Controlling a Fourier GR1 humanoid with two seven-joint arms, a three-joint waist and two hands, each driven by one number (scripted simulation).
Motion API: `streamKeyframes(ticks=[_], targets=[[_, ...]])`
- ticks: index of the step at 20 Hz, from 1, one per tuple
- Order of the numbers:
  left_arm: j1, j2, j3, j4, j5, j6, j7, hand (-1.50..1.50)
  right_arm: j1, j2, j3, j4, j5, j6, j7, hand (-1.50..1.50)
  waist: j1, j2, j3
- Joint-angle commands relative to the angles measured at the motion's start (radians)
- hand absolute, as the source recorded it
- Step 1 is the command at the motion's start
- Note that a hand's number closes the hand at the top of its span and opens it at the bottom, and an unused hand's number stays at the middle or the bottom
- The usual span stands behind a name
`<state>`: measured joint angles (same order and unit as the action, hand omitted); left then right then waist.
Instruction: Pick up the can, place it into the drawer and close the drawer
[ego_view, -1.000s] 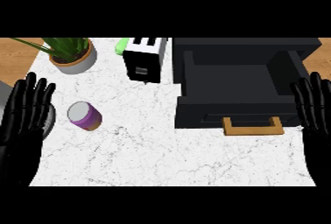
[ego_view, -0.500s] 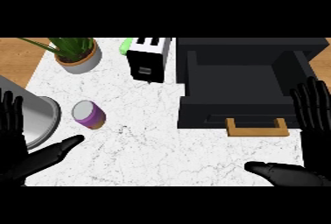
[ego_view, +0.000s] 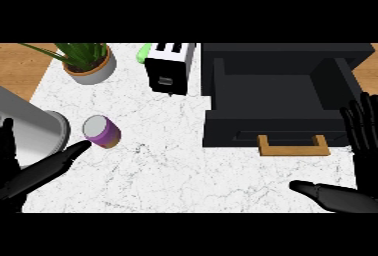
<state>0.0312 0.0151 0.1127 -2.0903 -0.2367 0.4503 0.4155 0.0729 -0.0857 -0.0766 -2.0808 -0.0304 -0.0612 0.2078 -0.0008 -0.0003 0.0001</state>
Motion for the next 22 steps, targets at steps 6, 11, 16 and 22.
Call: streamKeyframes(ticks=[6,11,16,22], targets=[[-0.094,0.037,0.028,0.073,0.001,0.008,0.062,-1.50,0.118,0.006,-0.032,-0.029,-0.031,0.075,-0.083,-1.50,-0.004,0.000,0.000],[-0.053,-0.014,-0.113,0.224,-0.008,0.142,-0.076,-1.50,0.072,0.004,-0.049,-0.026,-0.034,0.062,-0.038,-1.50,-0.003,0.000,0.000],[-0.015,-0.015,-0.081,0.276,0.044,0.122,-0.144,-1.50,0.065,-0.008,-0.089,-0.071,-0.061,0.070,-0.008,-1.50,-0.001,-0.001,0.000],[-0.099,-0.015,-0.019,0.552,0.135,0.146,-0.308,-1.50,0.038,0.001,-0.074,-0.022,-0.025,0.071,-0.030,-1.50,-0.002,0.001,0.000]])
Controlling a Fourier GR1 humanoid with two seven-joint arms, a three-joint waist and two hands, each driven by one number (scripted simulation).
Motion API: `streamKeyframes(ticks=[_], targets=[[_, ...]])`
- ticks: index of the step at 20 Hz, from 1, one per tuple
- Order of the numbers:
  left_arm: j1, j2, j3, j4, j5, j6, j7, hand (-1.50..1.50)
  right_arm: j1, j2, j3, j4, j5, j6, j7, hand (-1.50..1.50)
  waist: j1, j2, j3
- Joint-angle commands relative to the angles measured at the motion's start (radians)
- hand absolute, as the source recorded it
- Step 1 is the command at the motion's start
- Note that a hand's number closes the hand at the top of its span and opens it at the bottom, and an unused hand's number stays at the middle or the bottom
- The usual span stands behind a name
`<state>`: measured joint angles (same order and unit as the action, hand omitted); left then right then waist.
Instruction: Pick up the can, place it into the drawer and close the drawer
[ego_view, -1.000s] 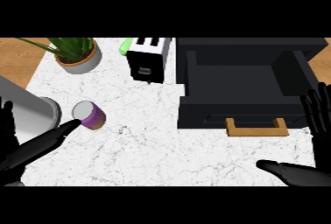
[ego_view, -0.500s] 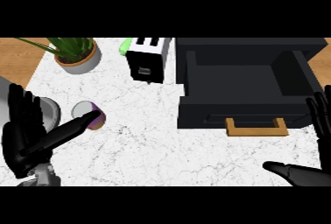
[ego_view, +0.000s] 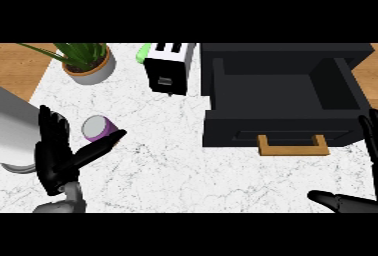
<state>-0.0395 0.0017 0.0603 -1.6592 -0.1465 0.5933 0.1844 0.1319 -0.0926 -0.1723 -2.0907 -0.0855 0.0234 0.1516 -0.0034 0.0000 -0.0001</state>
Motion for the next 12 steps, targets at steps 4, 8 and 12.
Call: streamKeyframes(ticks=[4,8,12], targets=[[-0.005,-0.002,-0.077,0.231,0.138,0.132,-0.246,-1.50,-0.012,-0.006,-0.025,-0.035,-0.015,0.009,0.030,-1.50,-0.001,0.000,0.000],[-0.037,0.007,0.072,0.336,0.190,0.038,-0.325,-1.50,0.058,-0.023,-0.091,-0.040,-0.067,0.062,-0.003,-1.50,-0.002,0.000,0.000],[-0.001,-0.001,-0.015,0.384,0.271,0.105,-0.403,-1.50,0.030,-0.044,-0.130,-0.077,-0.099,0.067,0.058,-1.50,-0.001,0.000,0.000]])
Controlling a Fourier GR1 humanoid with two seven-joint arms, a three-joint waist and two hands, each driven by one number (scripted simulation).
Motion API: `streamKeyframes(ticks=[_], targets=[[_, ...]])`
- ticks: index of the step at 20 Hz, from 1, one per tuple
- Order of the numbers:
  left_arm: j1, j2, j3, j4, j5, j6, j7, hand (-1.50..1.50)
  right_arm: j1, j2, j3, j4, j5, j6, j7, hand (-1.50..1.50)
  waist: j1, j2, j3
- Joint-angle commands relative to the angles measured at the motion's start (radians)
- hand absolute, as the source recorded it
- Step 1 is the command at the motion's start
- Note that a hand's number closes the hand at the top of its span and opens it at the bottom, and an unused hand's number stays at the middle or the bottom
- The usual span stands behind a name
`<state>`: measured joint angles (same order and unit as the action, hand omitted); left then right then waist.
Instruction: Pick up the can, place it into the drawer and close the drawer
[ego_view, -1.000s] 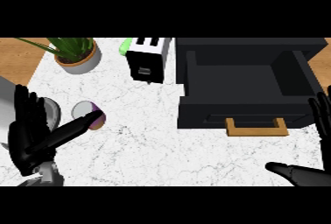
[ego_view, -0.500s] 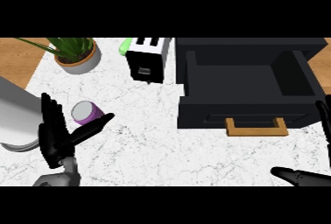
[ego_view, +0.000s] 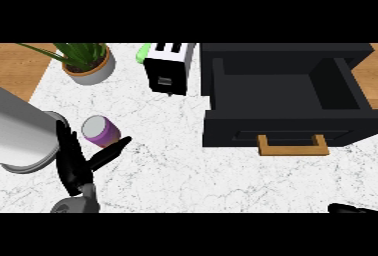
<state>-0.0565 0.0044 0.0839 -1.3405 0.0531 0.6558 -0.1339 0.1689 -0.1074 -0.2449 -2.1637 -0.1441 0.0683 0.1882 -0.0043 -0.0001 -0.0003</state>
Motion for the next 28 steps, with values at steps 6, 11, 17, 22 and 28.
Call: streamKeyframes(ticks=[6,11,17,22,28], targets=[[-0.094,0.058,0.127,0.276,0.151,-0.109,-0.191,-1.50,-0.035,0.021,0.010,-0.008,0.031,-0.012,0.049,-1.50,0.001,0.001,0.000],[-0.155,0.026,0.179,0.489,0.192,-0.113,-0.345,-1.50,-0.021,-0.004,-0.040,-0.044,-0.006,0.025,0.061,-1.50,-0.002,0.001,0.000],[-0.182,0.052,0.235,0.614,0.255,-0.186,-0.444,-1.50,-0.038,0.026,0.018,-0.123,0.040,-0.003,0.140,-1.50,-0.001,0.001,0.000],[-0.309,0.077,0.256,0.765,0.268,-0.186,-0.498,-1.50,-0.037,0.004,-0.058,-0.107,-0.032,0.030,0.143,-1.50,-0.003,0.001,0.000],[-0.407,0.152,0.301,0.985,0.284,-0.282,-0.587,-1.50,-0.027,0.044,0.000,-0.087,0.051,0.032,0.091,-1.50,-0.008,0.004,-0.001]])
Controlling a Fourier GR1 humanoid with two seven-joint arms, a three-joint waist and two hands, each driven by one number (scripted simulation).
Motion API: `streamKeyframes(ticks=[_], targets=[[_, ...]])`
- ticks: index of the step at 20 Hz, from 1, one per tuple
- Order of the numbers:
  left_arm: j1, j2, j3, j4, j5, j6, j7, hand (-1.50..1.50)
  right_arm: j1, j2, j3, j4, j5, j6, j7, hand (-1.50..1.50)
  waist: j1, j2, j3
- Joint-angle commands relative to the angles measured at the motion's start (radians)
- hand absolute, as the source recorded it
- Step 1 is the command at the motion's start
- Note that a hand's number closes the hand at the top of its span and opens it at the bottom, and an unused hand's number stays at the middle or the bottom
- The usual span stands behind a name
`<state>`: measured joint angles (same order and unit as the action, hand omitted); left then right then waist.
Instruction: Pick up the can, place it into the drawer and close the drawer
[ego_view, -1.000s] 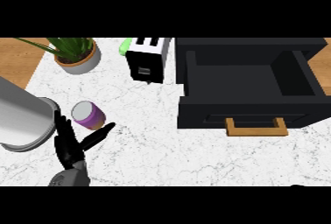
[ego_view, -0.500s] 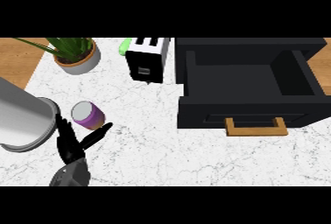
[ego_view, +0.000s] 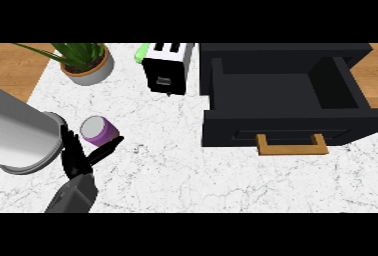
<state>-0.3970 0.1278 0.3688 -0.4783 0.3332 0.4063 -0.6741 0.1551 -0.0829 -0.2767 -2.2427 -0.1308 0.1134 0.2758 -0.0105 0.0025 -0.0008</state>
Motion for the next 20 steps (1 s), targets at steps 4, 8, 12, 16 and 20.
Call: streamKeyframes(ticks=[4,8,12,16,20], targets=[[-0.055,0.040,-0.044,0.065,-0.019,-0.096,0.036,-1.50,0.006,0.024,0.008,-0.021,0.016,-0.009,-0.006,-1.50,0.002,-0.002,0.001],[-0.138,0.041,-0.001,0.192,0.001,-0.147,-0.050,1.50,-0.030,-0.018,-0.024,-0.020,-0.017,0.002,0.046,-1.50,-0.007,0.002,-0.001],[-0.186,0.068,0.004,0.231,0.000,-0.211,-0.065,1.50,-0.045,0.008,0.000,-0.025,0.011,-0.022,0.032,-1.50,-0.010,0.004,-0.001],[-0.155,0.040,-0.011,0.177,0.008,-0.219,-0.080,1.50,-0.072,0.002,0.004,0.016,0.061,-0.035,0.023,-1.50,0.003,0.000,0.000],[-0.212,0.066,-0.007,0.251,-0.012,-0.252,-0.134,1.50,-0.095,-0.012,-0.008,0.036,0.042,-0.024,0.010,-1.50,-0.008,0.004,-0.001]])
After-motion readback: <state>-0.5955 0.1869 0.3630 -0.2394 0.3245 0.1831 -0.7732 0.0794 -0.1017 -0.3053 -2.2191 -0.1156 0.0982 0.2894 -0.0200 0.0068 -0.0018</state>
